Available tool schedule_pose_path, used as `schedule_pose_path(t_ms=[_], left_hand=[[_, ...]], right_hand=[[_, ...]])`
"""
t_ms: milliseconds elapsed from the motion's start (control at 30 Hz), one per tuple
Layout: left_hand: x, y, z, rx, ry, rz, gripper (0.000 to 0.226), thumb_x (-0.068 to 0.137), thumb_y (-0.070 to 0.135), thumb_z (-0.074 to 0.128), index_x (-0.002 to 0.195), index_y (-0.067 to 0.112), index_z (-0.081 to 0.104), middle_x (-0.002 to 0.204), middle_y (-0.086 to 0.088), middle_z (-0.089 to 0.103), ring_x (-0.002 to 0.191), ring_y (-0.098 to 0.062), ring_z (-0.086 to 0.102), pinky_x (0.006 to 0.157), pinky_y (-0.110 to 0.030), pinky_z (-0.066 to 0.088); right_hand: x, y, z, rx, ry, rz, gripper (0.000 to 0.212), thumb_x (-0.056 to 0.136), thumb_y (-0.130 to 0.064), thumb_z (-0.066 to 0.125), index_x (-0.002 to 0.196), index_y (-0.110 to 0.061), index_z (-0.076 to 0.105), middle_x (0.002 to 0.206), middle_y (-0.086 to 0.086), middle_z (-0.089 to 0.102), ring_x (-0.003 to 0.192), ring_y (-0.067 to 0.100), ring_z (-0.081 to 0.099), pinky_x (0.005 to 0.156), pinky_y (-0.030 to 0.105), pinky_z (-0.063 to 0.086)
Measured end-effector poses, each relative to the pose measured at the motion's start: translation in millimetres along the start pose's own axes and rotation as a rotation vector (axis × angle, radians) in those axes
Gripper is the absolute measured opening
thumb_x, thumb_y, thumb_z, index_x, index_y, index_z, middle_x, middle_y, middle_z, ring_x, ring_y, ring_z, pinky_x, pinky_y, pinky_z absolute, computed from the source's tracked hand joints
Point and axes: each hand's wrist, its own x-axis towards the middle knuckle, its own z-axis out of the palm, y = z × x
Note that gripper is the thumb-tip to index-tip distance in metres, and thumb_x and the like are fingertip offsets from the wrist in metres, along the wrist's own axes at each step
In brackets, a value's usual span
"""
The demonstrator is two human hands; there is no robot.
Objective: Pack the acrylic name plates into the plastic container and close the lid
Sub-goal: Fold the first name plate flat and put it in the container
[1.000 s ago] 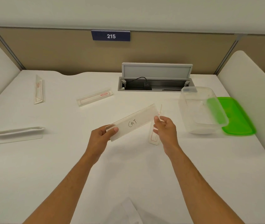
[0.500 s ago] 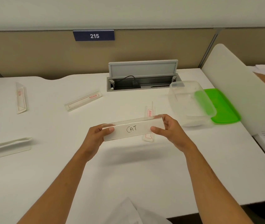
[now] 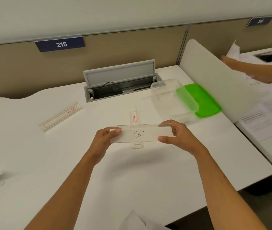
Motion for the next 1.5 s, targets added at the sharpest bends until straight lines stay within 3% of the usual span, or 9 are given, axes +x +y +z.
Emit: schedule_pose_path(t_ms=[133, 300, 567, 767, 867, 1000, 1133, 1233, 1500], left_hand=[[22.8, -1.5, 27.2, -0.004, 0.037, -0.004, 0.035, 0.08, 0.039, 0.071, 0.098, 0.009, 0.075, 0.108, -0.007, 0.073, 0.091, -0.021, 0.065, 0.075, -0.028, 0.054], [52.8, -5.2, 63.1, 0.004, 0.096, 0.022, 0.039, 0.083, 0.041, 0.07, 0.106, 0.01, 0.071, 0.115, -0.012, 0.07, 0.105, -0.025, 0.067, 0.084, -0.036, 0.056], [109.6, -6.6, 113.3, 0.054, 0.204, 0.051, 0.039, 0.086, 0.048, 0.067, 0.112, 0.02, 0.065, 0.12, 0.008, 0.065, 0.108, -0.018, 0.066, 0.084, -0.039, 0.058], [147.1, -1.8, 147.1, 0.137, 0.191, 0.054, 0.049, 0.078, 0.06, 0.064, 0.118, 0.034, 0.055, 0.104, 0.021, 0.072, 0.097, -0.01, 0.07, 0.072, -0.025, 0.058], [161.1, -4.2, 157.8, 0.193, 0.283, 0.04, 0.06, 0.079, 0.064, 0.061, 0.126, 0.029, 0.052, 0.101, 0.012, 0.072, 0.093, -0.01, 0.071, 0.068, -0.023, 0.057], [175.6, -14.5, 167.6, 0.359, 0.382, -0.046, 0.051, 0.085, 0.056, 0.065, 0.126, 0.029, 0.051, 0.107, 0.014, 0.064, 0.092, -0.011, 0.067, 0.072, -0.024, 0.052], [186.8, -24.3, 174.2, 0.438, 0.403, -0.132, 0.062, 0.084, 0.053, 0.067, 0.136, 0.025, 0.046, 0.126, 0.002, 0.058, 0.105, -0.022, 0.062, 0.078, -0.032, 0.052], [190.4, -30.5, 176.1, 0.425, 0.401, -0.146, 0.067, 0.086, 0.043, 0.07, 0.143, 0.022, 0.043, 0.138, -0.007, 0.055, 0.104, -0.022, 0.06, 0.066, -0.023, 0.054], [190.1, -38.5, 181.1, 0.327, 0.425, -0.14, 0.062, 0.087, 0.026, 0.072, 0.143, 0.017, 0.046, 0.128, -0.011, 0.062, 0.101, -0.024, 0.065, 0.056, -0.022, 0.058]], right_hand=[[8.8, 8.4, -30.3, 0.047, 0.036, -0.005, 0.043, 0.067, -0.025, 0.088, 0.104, -0.021, 0.066, 0.101, -0.006, 0.072, 0.095, 0.013, 0.068, 0.076, 0.023, 0.053], [18.7, 21.6, -65.9, 0.083, 0.086, -0.007, 0.045, 0.064, -0.028, 0.088, 0.103, -0.022, 0.067, 0.102, -0.001, 0.073, 0.096, 0.021, 0.069, 0.084, 0.032, 0.056], [37.4, 38.9, -119.5, 0.175, 0.208, -0.024, 0.046, 0.061, -0.012, 0.09, 0.102, -0.01, 0.07, 0.099, -0.001, 0.075, 0.094, 0.017, 0.07, 0.075, 0.023, 0.055], [51.8, 45.3, -154.6, 0.225, 0.351, -0.021, 0.043, 0.061, -0.011, 0.091, 0.098, -0.013, 0.07, 0.096, 0.0, 0.076, 0.09, 0.015, 0.072, 0.071, 0.021, 0.055], [61.6, 44.4, -163.1, 0.196, 0.436, -0.015, 0.041, 0.059, -0.017, 0.092, 0.093, -0.018, 0.069, 0.09, -0.005, 0.076, 0.084, 0.011, 0.072, 0.067, 0.019, 0.054], [71.3, 45.1, -162.6, 0.019, 0.579, 0.038, 0.04, 0.057, -0.03, 0.093, 0.087, -0.026, 0.067, 0.086, -0.009, 0.074, 0.078, 0.008, 0.071, 0.063, 0.025, 0.056], [81.4, 43.9, -157.3, -0.243, 0.684, 0.076, 0.04, 0.058, -0.041, 0.089, 0.087, -0.025, 0.066, 0.083, -0.007, 0.073, 0.074, 0.011, 0.069, 0.061, 0.03, 0.056], [94.0, 42.4, -148.4, -0.392, 0.692, 0.075, 0.044, 0.06, -0.042, 0.086, 0.094, -0.021, 0.068, 0.091, -0.001, 0.075, 0.079, 0.019, 0.069, 0.066, 0.029, 0.053], [126.9, 45.9, -119.2, -0.695, 0.619, 0.109, 0.048, 0.068, -0.053, 0.075, 0.097, -0.016, 0.062, 0.093, 0.007, 0.072, 0.085, 0.032, 0.067, 0.063, 0.032, 0.047]])
